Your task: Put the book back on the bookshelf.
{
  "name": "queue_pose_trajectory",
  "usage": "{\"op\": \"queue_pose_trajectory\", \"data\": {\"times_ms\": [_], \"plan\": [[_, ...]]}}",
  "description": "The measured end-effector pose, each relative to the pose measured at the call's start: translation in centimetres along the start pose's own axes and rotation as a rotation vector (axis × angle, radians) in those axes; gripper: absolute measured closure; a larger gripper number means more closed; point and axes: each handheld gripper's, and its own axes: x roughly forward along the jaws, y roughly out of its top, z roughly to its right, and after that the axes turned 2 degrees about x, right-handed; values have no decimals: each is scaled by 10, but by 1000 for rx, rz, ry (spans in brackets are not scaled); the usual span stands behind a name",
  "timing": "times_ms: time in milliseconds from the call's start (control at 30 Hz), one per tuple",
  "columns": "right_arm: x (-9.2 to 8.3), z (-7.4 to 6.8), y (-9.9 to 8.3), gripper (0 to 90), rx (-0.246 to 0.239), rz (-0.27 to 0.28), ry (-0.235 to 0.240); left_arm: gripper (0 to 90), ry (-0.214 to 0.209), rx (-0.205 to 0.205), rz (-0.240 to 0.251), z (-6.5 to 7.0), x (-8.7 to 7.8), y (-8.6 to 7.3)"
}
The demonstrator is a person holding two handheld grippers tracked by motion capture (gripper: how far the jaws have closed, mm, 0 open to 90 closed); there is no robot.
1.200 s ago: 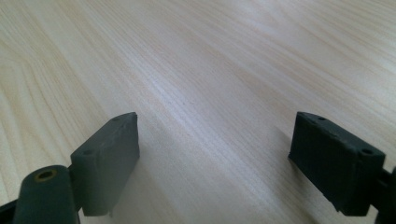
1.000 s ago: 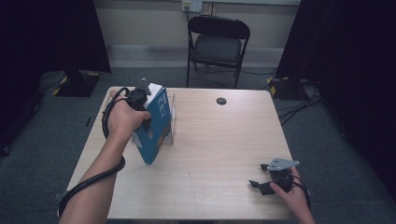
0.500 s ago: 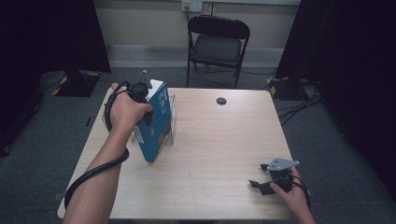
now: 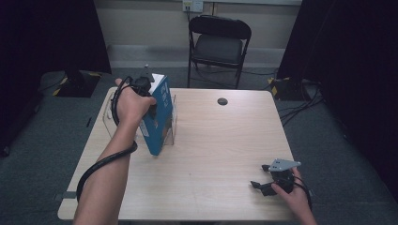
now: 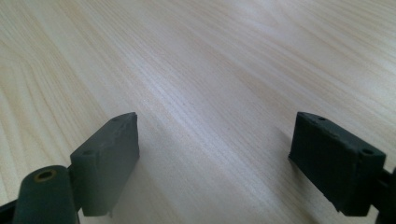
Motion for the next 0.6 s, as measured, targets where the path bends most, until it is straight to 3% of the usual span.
{"op": "queue_pose_trajectory", "data": {"times_ms": [333,600], "plan": [[0,0,0,145,-1,1,0,622,21,-5,24,1,5,7],[0,0,0,145,-1,1,0,621,11,-34,46,1,10,10]]}}
